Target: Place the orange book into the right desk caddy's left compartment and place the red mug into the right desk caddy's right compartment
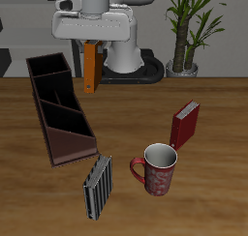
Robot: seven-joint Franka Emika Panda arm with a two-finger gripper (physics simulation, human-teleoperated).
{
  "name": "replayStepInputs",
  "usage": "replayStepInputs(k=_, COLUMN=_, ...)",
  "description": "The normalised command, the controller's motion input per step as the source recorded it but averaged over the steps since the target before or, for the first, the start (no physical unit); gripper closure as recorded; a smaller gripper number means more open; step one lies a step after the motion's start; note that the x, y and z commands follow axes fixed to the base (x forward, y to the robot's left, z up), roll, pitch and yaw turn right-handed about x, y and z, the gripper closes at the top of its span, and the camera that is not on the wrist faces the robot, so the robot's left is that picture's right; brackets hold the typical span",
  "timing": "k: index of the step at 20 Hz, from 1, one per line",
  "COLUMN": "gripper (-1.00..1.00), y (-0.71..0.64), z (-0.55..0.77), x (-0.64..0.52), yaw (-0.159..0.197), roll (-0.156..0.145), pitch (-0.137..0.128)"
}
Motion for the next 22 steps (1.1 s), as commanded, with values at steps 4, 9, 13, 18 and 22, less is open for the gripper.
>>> replayStepInputs(k=4, gripper=1.00, y=-0.27, z=0.00, x=0.06, yaw=-0.015, roll=-0.058, pitch=0.000)
replayStepInputs(k=9, gripper=1.00, y=-0.22, z=-0.13, x=0.12, yaw=-0.002, roll=-0.046, pitch=0.023)
replayStepInputs(k=13, gripper=1.00, y=-0.22, z=0.00, x=0.09, yaw=-0.024, roll=-0.037, pitch=0.002)
replayStepInputs(k=18, gripper=1.00, y=-0.12, z=-0.05, x=0.11, yaw=-0.008, roll=-0.034, pitch=0.010)
replayStepInputs(k=22, gripper=1.00, y=-0.08, z=-0.13, x=0.08, yaw=0.003, roll=-0.015, pitch=0.010)
